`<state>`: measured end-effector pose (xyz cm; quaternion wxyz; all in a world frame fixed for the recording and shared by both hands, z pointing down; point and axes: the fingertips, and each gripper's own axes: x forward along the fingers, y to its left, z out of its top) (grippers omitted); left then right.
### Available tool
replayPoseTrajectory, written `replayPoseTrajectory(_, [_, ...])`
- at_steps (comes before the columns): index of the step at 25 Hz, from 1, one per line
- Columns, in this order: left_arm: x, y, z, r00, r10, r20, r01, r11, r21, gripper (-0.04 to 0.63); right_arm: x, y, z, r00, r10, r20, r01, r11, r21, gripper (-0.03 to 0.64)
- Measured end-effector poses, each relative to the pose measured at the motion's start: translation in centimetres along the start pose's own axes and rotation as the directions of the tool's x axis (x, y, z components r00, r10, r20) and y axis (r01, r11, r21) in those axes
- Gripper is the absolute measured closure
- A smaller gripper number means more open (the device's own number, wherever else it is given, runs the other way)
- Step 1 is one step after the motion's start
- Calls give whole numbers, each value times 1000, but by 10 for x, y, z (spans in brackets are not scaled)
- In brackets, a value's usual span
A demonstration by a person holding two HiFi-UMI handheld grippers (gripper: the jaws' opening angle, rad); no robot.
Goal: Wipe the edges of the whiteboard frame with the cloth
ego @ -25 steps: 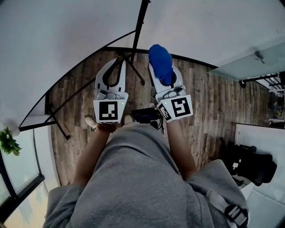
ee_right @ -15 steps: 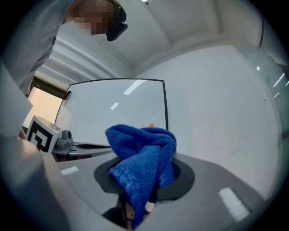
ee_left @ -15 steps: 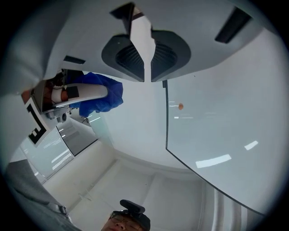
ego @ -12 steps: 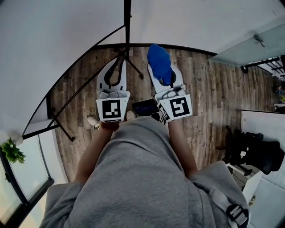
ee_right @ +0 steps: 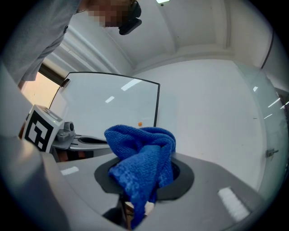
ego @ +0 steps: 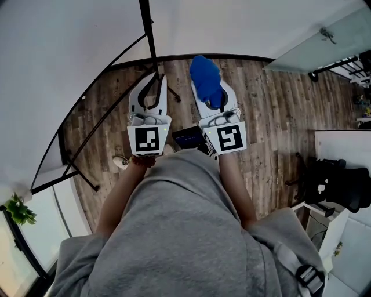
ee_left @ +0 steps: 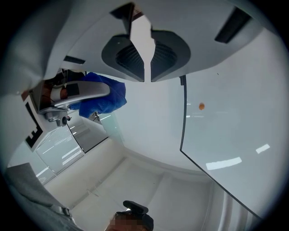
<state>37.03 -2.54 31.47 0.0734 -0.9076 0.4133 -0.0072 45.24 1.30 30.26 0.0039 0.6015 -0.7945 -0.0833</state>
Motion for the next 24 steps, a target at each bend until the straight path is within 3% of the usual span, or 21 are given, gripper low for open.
replayPoseTrajectory(13, [-1,-16,-17,997,-58,-48,58,998,0,554,-5,-19,-22,997,-71,-42,75,994,85,485])
replayPoseTrajectory(24, [0,-19,-28,996,-71,-50,71,997,0,554,-1,-19,-36,995,-67,-69,74,992,104,485])
